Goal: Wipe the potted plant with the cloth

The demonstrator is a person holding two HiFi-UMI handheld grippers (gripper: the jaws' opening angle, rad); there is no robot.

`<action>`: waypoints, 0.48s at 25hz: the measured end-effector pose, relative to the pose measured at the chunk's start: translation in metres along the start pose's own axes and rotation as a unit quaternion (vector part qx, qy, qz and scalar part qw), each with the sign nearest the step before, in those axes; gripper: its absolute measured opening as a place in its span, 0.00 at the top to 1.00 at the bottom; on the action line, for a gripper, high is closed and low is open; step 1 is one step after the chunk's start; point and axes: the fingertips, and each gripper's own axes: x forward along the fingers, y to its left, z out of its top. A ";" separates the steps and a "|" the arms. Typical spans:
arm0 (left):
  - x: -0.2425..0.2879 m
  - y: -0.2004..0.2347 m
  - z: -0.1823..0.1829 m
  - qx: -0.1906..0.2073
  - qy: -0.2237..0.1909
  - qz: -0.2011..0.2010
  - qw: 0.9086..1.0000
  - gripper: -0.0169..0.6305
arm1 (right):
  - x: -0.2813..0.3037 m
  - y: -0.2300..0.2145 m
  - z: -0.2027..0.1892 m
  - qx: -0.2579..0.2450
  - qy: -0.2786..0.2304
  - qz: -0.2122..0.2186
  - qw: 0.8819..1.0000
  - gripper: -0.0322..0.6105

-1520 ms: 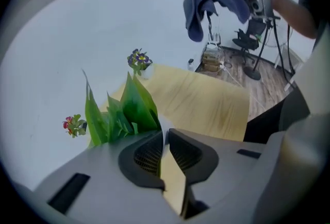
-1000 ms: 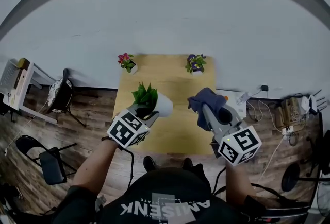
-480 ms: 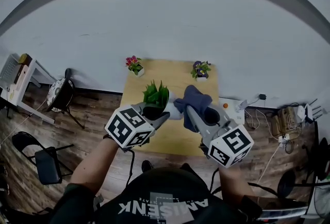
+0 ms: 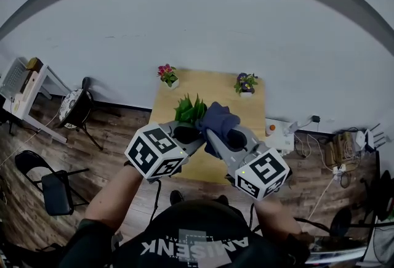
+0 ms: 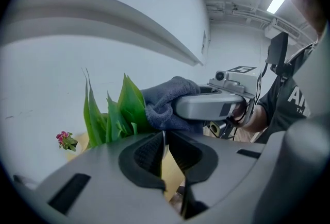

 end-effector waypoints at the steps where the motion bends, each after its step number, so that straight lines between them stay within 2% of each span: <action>1: -0.002 -0.001 0.000 -0.002 -0.003 0.000 1.000 0.92 | 0.001 0.002 0.000 -0.002 -0.001 0.001 1.000 0.88; 5: -0.010 -0.001 0.000 -0.006 -0.011 0.002 1.000 0.93 | 0.002 0.004 -0.004 -0.002 -0.001 -0.002 1.000 0.88; 12: -0.025 0.004 0.006 -0.027 -0.041 -0.008 0.999 0.94 | -0.008 -0.010 -0.025 0.032 0.009 -0.036 0.999 0.88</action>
